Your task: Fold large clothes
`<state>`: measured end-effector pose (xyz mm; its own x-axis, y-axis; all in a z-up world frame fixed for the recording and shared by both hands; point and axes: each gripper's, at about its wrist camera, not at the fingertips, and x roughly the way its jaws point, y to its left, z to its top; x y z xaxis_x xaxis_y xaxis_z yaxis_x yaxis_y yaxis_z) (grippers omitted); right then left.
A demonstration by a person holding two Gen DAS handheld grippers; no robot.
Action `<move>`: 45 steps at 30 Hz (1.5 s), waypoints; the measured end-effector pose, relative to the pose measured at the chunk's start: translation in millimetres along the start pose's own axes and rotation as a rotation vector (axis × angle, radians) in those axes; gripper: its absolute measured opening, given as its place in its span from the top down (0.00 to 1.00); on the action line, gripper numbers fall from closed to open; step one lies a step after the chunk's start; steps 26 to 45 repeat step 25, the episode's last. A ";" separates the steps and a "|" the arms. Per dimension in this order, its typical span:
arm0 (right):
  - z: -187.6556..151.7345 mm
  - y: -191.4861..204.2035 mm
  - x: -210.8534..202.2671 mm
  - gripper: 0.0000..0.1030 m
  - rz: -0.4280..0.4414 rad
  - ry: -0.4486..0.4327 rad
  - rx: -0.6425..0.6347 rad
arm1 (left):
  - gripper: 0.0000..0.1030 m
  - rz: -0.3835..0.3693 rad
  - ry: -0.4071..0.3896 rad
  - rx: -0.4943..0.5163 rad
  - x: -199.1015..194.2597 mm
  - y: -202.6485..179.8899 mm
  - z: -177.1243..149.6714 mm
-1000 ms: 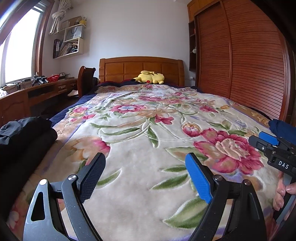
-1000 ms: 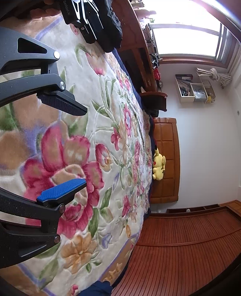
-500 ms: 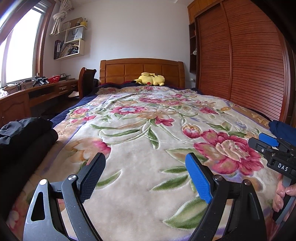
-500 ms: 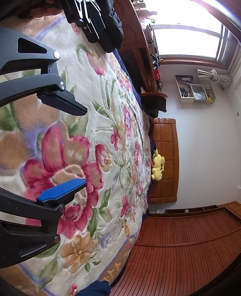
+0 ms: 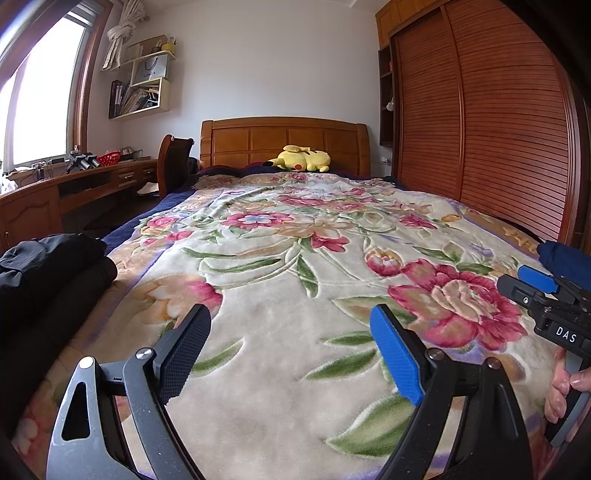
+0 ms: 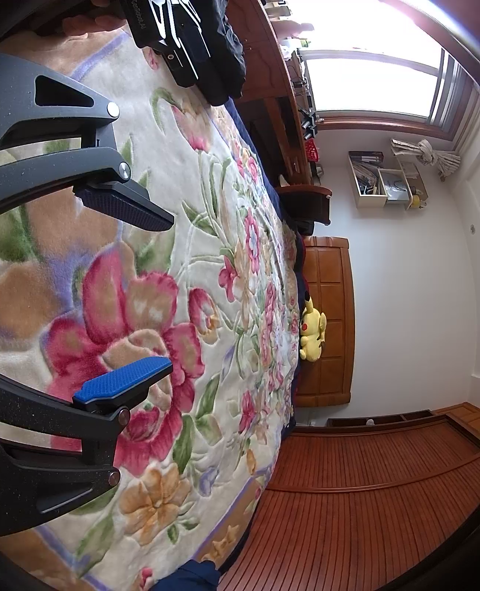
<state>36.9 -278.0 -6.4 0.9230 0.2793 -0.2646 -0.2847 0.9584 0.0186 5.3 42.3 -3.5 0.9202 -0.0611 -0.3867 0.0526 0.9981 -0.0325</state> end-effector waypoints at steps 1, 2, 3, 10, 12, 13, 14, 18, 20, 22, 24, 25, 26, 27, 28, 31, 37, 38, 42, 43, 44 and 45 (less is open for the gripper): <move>0.3 0.1 0.1 0.30 0.000 0.000 0.000 | 0.14 0.000 0.001 0.001 0.5 -0.2 -0.2; 0.3 0.2 0.1 0.30 -0.001 -0.001 0.000 | 0.14 0.002 0.000 0.002 0.4 -0.2 -0.2; 0.0 -0.1 0.0 0.30 0.000 -0.001 0.000 | 0.14 0.002 0.000 0.003 0.2 0.0 -0.2; 0.1 -1.2 0.4 0.30 0.001 -0.003 0.000 | 0.14 0.001 0.001 0.000 0.6 -0.1 -0.7; 0.0 -1.4 0.5 0.30 0.001 -0.002 0.000 | 0.14 0.001 0.001 0.001 0.7 0.2 -0.6; 0.3 -1.4 0.7 0.30 0.001 -0.003 0.000 | 0.14 0.002 0.001 0.001 0.8 0.0 -0.8; 0.1 -1.6 0.4 0.30 0.001 -0.004 0.000 | 0.14 0.002 0.000 0.001 0.8 0.1 -0.7; 0.3 -3.1 1.7 0.30 0.004 -0.004 0.000 | 0.14 0.005 -0.002 0.002 0.0 2.4 0.8; 0.1 -3.3 1.2 0.30 0.004 -0.005 0.000 | 0.14 0.008 -0.001 0.003 0.2 2.1 0.5; 0.0 -3.9 1.5 0.30 0.004 -0.006 0.000 | 0.14 0.007 -0.002 0.003 0.0 1.9 0.3; -0.2 -5.2 2.3 0.30 0.005 -0.006 0.002 | 0.14 0.007 -0.003 0.003 0.1 2.6 0.5; -0.2 -5.4 2.3 0.30 0.005 -0.006 0.001 | 0.14 0.007 -0.003 0.002 0.1 2.9 0.9; -0.2 -5.4 2.3 0.30 0.005 -0.006 0.001 | 0.14 0.007 -0.003 0.002 0.1 2.9 0.9; -0.2 -5.4 2.3 0.30 0.005 -0.006 0.001 | 0.14 0.007 -0.003 0.002 0.1 2.9 0.9; -0.2 -5.4 2.3 0.30 0.005 -0.006 0.001 | 0.14 0.007 -0.003 0.002 0.1 2.9 0.9; -0.2 -5.4 2.3 0.30 0.005 -0.006 0.001 | 0.14 0.007 -0.003 0.002 0.1 2.9 0.9; -0.2 -5.4 2.3 0.30 0.005 -0.006 0.001 | 0.14 0.007 -0.003 0.002 0.1 2.9 0.9; -0.2 -5.4 2.3 0.30 0.005 -0.006 0.001 | 0.14 0.007 -0.003 0.002 0.1 2.9 0.9; -0.2 -5.4 2.3 0.30 0.005 -0.006 0.001 | 0.14 0.007 -0.003 0.002 0.1 2.9 0.9; -0.2 -5.4 2.3 0.30 0.005 -0.006 0.001 | 0.14 0.007 -0.003 0.002 0.1 2.9 0.9; -0.2 -5.4 2.3 0.30 0.005 -0.006 0.001 | 0.14 0.007 -0.003 0.002 0.1 2.9 0.9; -0.2 -5.4 2.3 0.30 0.005 -0.006 0.001 | 0.14 0.007 -0.003 0.002 0.1 2.9 0.9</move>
